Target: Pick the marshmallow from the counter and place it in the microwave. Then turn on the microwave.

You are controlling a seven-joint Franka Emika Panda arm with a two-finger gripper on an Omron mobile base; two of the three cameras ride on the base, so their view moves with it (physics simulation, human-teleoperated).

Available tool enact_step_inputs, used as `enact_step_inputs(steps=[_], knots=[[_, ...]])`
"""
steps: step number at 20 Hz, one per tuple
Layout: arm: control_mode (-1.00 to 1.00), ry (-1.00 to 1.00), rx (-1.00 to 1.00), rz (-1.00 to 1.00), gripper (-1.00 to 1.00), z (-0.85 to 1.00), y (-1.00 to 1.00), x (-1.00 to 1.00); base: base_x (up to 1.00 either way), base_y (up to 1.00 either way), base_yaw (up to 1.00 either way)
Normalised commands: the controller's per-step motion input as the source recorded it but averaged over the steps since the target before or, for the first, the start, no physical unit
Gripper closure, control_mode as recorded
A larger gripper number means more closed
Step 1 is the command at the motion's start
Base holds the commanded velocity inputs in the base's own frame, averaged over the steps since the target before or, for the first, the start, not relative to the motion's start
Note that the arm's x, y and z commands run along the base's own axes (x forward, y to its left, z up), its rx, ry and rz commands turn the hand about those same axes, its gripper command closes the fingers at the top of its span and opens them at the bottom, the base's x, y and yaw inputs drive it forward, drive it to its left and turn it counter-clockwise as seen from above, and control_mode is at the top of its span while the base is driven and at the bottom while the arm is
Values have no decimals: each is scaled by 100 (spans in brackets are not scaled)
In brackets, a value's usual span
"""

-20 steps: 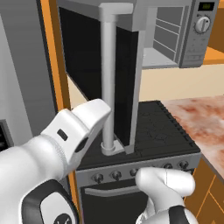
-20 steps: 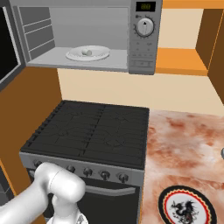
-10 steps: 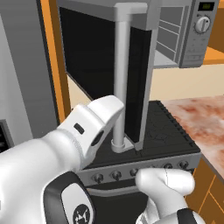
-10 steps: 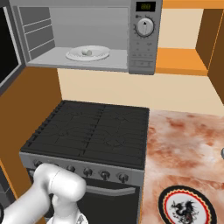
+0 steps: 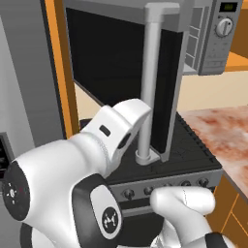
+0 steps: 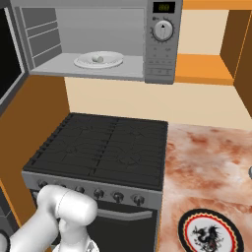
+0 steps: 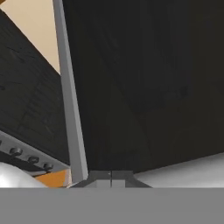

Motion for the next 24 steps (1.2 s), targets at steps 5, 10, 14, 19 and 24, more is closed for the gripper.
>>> enact_step_inputs(steps=[5, 10, 14, 19, 24], knots=[[-100, 0, 0, 1, 100, 0, -16, 33, 0, 0, 0], [-100, 0, 0, 0, 100, 0, -14, 16, 0, 0, 0], [-100, 0, 0, 0, 100, 0, -20, 3, 0, 0, 0], [-100, 0, 0, 0, 100, 1, -24, 1, 0, 0, 0], [-100, 0, 0, 0, 100, 5, -28, 7, 0, 0, 0]])
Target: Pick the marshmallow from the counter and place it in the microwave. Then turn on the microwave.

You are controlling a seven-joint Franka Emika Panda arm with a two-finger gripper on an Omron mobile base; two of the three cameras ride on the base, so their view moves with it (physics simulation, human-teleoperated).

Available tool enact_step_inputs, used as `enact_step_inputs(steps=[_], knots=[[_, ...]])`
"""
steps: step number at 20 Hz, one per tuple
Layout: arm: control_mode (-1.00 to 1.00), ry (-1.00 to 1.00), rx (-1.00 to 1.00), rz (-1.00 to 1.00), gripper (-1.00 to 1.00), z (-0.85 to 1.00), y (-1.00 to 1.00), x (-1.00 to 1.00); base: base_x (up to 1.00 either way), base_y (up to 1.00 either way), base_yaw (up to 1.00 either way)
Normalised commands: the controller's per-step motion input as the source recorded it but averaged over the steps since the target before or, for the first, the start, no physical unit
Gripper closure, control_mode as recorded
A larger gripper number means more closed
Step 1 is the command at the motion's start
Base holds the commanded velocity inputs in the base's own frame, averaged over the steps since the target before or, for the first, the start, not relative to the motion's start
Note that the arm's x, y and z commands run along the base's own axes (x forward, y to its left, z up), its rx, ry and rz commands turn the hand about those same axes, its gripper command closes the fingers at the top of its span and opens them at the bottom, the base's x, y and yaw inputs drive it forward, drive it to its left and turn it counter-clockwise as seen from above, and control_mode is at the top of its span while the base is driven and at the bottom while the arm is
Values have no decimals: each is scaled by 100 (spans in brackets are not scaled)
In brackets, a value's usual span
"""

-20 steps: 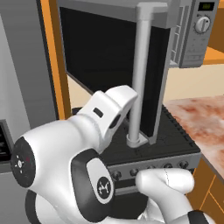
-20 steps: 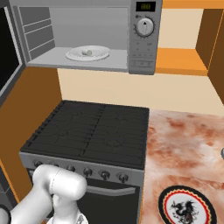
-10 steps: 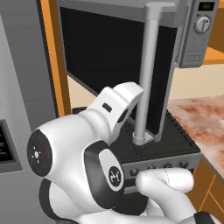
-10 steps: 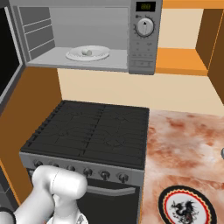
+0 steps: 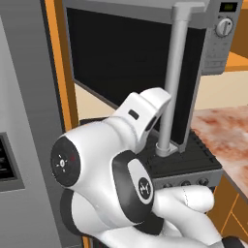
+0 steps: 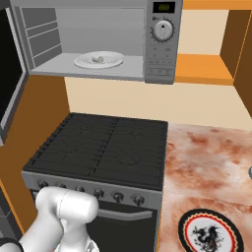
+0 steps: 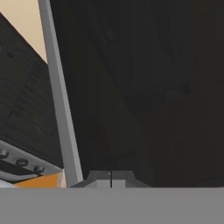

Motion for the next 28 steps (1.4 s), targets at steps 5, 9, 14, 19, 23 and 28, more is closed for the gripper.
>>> enact_step_inputs(steps=[5, 9, 14, 19, 23, 28], knots=[[-100, 0, 0, 0, 100, 5, -29, 16, 0, 0, 0], [-100, 0, 0, 0, 100, 4, -26, 18, 0, 0, 0], [-100, 0, 0, 0, 100, 3, -27, 19, 0, 0, 0], [-100, 1, 0, 0, 100, 1, -28, 19, 0, 0, 0], [-100, 2, 0, 0, 100, 2, -32, 24, 0, 0, 0], [-100, 2, 0, 0, 100, 7, -32, 30, 0, 0, 0]])
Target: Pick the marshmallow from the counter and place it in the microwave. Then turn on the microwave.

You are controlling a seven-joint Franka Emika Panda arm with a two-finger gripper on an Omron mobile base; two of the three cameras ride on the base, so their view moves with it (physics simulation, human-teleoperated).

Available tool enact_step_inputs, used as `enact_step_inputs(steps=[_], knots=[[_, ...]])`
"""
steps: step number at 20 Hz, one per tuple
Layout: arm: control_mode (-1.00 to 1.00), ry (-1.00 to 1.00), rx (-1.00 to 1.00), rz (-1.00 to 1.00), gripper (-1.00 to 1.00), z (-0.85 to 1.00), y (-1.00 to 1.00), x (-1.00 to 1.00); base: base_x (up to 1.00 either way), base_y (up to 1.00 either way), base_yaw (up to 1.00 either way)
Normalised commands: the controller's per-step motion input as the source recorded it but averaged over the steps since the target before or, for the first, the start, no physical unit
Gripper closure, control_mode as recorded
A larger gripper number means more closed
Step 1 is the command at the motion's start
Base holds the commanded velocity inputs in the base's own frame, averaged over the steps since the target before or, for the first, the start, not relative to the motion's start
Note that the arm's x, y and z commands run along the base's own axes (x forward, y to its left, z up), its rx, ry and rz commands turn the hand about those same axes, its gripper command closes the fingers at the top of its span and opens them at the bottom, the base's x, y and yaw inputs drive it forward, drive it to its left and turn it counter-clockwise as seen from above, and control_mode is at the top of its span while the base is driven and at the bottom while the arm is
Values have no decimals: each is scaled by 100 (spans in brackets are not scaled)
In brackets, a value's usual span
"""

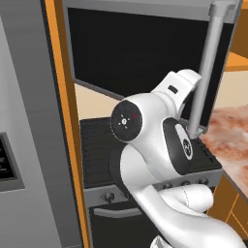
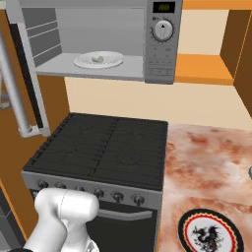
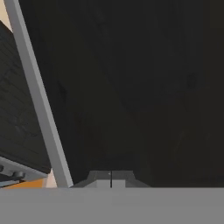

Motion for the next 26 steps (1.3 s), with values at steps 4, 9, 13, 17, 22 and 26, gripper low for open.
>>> enact_step_inputs(steps=[4, 9, 13, 17, 22, 26], knots=[[-100, 3, 0, 0, 100, 10, -26, 37, 0, 0, 0], [-100, 4, 0, 0, 100, 8, -22, 43, 0, 0, 0], [-100, 3, 0, 0, 100, 5, -24, 46, 0, 0, 0], [-100, 3, 0, 0, 100, 2, -24, 51, 0, 0, 0], [-100, 3, -1, 0, 100, 0, -22, 53, 0, 0, 0], [-100, 3, 0, 0, 100, 0, -24, 55, 0, 0, 0]])
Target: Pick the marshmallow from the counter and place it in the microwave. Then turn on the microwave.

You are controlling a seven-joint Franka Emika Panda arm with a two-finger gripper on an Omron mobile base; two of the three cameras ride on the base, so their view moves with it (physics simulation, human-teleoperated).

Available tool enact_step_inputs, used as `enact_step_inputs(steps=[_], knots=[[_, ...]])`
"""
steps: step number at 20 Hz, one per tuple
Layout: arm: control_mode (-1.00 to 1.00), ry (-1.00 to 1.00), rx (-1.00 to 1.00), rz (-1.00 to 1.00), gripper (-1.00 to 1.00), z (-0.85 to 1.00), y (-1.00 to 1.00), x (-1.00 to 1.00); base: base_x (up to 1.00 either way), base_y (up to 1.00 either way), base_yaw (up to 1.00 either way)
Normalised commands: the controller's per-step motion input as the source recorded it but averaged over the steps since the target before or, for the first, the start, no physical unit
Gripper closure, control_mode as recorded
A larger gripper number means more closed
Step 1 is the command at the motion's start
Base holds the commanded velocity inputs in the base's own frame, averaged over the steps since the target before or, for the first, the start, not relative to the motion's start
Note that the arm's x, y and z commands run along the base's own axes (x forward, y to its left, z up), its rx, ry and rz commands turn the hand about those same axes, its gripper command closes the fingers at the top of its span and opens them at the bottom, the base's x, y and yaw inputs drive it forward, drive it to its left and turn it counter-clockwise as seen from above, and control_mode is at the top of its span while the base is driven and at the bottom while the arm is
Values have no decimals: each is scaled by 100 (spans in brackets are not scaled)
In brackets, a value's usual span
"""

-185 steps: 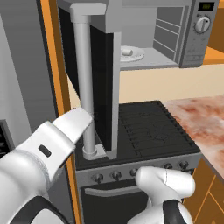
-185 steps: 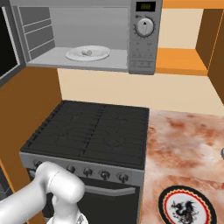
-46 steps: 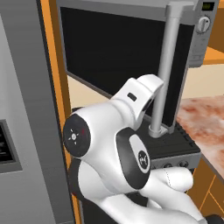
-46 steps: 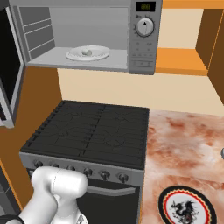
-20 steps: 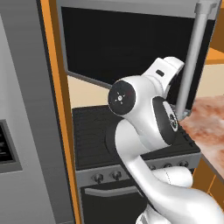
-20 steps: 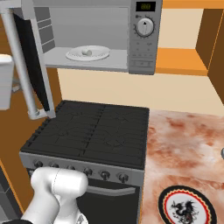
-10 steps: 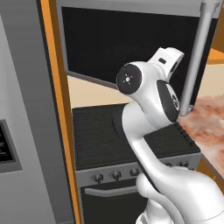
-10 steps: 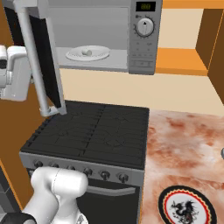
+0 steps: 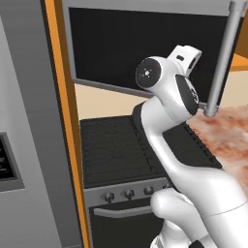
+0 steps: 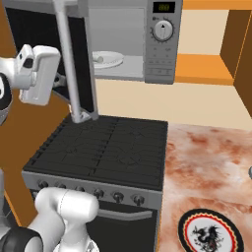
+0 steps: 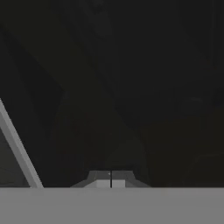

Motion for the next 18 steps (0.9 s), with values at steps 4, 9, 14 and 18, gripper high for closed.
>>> enact_step_inputs(steps=[4, 9, 14, 18], knots=[[-100, 1, 0, 2, 100, 0, -22, 57, 0, 0, 0], [-100, 0, -1, 6, 100, 0, -15, 51, 0, 0, 0], [-100, 0, -1, 6, 100, 1, -11, 42, 0, 0, 0], [-100, 0, 0, 6, 100, 5, -7, 39, 0, 0, 0]])
